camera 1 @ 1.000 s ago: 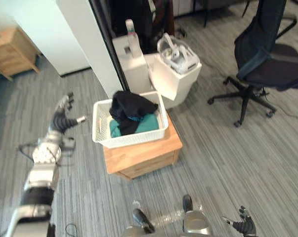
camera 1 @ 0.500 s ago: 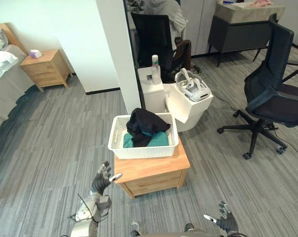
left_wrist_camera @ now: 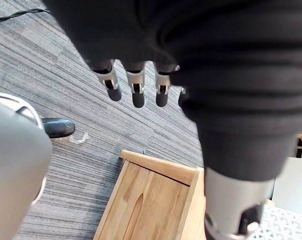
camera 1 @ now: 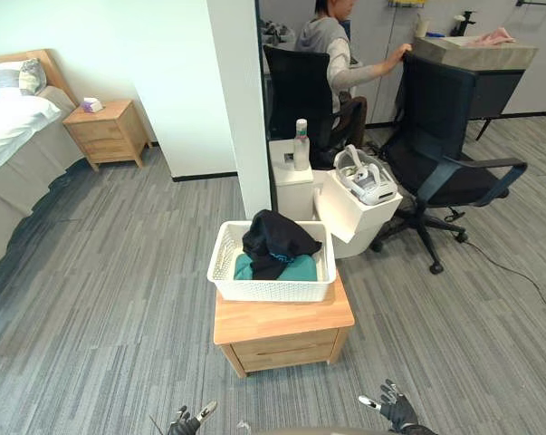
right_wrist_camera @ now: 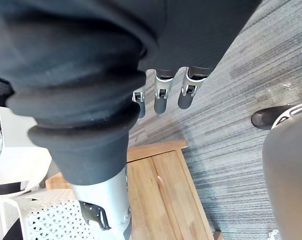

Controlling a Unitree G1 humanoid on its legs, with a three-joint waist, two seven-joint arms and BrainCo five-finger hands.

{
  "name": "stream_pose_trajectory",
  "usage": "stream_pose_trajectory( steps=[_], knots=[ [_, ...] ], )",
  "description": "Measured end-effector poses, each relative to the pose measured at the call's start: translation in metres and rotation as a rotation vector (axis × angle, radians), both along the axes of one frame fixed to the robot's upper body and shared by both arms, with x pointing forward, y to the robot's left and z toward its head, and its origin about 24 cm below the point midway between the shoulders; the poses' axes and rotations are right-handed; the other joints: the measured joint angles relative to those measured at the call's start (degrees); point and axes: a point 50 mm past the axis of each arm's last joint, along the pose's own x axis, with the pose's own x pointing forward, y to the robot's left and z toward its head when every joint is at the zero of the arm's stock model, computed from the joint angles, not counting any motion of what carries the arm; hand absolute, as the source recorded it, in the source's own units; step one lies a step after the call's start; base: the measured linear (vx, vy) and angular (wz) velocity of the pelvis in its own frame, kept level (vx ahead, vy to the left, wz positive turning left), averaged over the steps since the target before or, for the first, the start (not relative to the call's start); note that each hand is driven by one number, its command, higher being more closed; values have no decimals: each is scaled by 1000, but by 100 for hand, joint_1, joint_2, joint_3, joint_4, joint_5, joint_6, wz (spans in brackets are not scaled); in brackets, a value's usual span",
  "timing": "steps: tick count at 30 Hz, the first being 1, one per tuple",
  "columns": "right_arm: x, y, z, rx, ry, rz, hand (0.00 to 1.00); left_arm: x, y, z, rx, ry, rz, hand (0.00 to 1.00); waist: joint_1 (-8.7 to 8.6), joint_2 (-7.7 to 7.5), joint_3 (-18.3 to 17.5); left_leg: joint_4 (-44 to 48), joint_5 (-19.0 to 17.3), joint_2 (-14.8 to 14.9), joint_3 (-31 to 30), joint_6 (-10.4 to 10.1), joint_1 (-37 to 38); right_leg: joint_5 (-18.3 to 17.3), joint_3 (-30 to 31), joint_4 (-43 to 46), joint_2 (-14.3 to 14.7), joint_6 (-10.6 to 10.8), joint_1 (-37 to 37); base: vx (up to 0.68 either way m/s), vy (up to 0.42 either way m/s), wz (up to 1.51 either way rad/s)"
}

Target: Tidy the bed and pick cloth on bed and put in laundry

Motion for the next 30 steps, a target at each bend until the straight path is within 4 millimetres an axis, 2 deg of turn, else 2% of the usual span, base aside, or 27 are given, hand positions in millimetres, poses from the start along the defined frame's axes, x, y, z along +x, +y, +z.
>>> stream_pose_trajectory(
  steps=[5,8,9,11,13,15,16,17,19,20,21,23,24,25,26,27,28,29,30],
  knots=[
    [-7,-2,0,2,-5,-57,0,-3,-6,-2,-44,-2,13,0,18,-44,39,1,1,-69,-241,1,-42,-16,-245,7,-66,23,105,6,3,25],
    [-5,0,2,-15,-46,-66,0,-3,-10,-2,-112,-51,40,0,144,-33,56,2,-2,-220,-730,8,-138,-107,-594,39,-181,116,192,6,26,57],
    [-1,1,3,-18,-66,-60,0,-2,-10,-1,-124,-67,58,0,198,-26,62,2,-1,-269,-917,9,-221,-124,-699,39,-204,140,181,1,46,81],
    [19,8,10,-32,-139,21,0,-7,-9,1,-159,-110,153,0,377,-26,105,3,4,-432,-1588,14,-526,-181,-1113,134,-308,224,92,18,50,92],
    [40,16,18,-53,-222,110,0,-15,-5,0,-167,-101,223,0,528,-1,215,1,69,-506,-1774,136,-727,-224,-1559,155,-364,284,138,39,33,101],
    [51,19,22,-60,-257,149,0,-21,-2,0,-167,-92,262,0,507,-80,341,2,14,-554,-1559,237,-788,-270,-1936,180,-429,343,298,55,54,126],
    [55,23,23,-59,-269,170,0,-24,-1,-1,-166,-82,270,0,490,-150,363,30,-86,-546,-1040,384,-807,-327,-2361,218,-533,399,444,96,118,174],
    [53,23,22,-63,-262,179,0,-24,-2,-1,-172,-87,273,0,490,-193,369,119,-101,-499,-443,409,-818,-364,-2727,319,-681,497,573,111,139,180],
    [51,22,22,-76,-252,201,0,-23,0,0,-168,-99,270,0,513,-229,386,608,-153,-352,305,495,-1006,-501,-3164,580,-839,609,677,143,139,134],
    [54,21,22,-86,-250,222,0,-22,-1,0,-163,-101,261,0,558,-268,415,1167,-399,-332,499,695,-1227,-590,-3347,826,-1031,610,707,171,169,113],
    [59,21,24,-92,-260,232,0,-19,1,0,-155,-106,243,0,589,-296,437,1707,-785,-282,647,790,-1406,-674,-3498,1052,-1168,608,761,151,152,84],
    [62,22,24,-99,-259,226,0,-14,2,1,-147,-109,206,0,667,-336,467,2315,-1236,-243,564,848,-1562,-762,-3658,1586,-1426,624,831,202,175,65],
    [63,23,24,-104,-258,218,0,-13,3,1,-139,-96,166,0,664,-356,476,2328,-1280,-356,359,864,-1536,-752,-3762,2017,-1619,605,818,285,221,106],
    [62,24,24,-109,-250,200,0,-7,8,2,-125,-95,114,0,607,-369,487,2109,-1291,-508,15,891,-1434,-719,-3720,2658,-1849,463,785,251,177,117],
    [60,26,23,-106,-239,195,0,-1,9,3,-118,-101,84,0,574,-398,517,2012,-1272,-578,-195,918,-1401,-840,-3658,2889,-1869,434,762,242,108,141],
    [58,28,21,-105,-220,188,0,10,10,5,-115,-120,55,0,558,-450,586,1813,-1262,-715,-542,942,-1287,-1378,-3507,3384,-1832,261,643,244,41,136],
    [55,27,19,-108,-194,169,0,16,9,5,-115,-119,23,0,540,-427,611,1593,-1210,-814,-855,956,-1071,-1765,-3110,4040,-1776,-187,335,250,28,130],
    [52,26,18,-110,-187,154,0,18,7,6,-114,-117,-6,0,506,-387,631,1477,-1180,-841,-1015,948,-947,-1915,-2857,4317,-1658,-444,150,268,36,136],
    [47,25,18,-117,-185,137,0,24,4,6,-111,-117,-75,0,448,-286,671,1303,-1092,-855,-1388,938,-722,-2087,-2132,4577,-1269,-588,-236,271,28,173]
  ],
)
